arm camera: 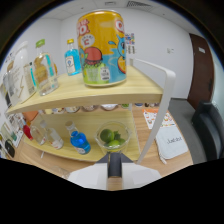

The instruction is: Make me a cup of Mojito.

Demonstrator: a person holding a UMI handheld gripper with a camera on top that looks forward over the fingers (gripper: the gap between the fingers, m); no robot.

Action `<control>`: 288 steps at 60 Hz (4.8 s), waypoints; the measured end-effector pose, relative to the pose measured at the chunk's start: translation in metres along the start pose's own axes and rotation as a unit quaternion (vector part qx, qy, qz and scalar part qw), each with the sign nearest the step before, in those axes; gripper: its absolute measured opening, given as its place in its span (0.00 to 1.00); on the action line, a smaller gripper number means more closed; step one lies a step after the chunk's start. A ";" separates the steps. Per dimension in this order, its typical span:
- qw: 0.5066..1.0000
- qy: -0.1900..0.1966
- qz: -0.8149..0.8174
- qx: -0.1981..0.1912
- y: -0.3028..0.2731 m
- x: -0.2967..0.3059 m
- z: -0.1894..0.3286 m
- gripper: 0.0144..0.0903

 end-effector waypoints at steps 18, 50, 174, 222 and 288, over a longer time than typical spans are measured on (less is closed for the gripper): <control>1.000 0.007 0.000 0.019 0.024 -0.038 -0.048 0.01; 0.971 0.114 -0.205 0.037 0.071 -0.082 -0.046 0.01; 0.999 0.029 -0.002 -0.021 0.174 0.066 0.010 0.01; 0.996 0.057 -0.023 0.065 0.120 0.035 -0.048 0.93; 0.990 0.009 -0.022 0.138 -0.020 -0.181 -0.001 0.93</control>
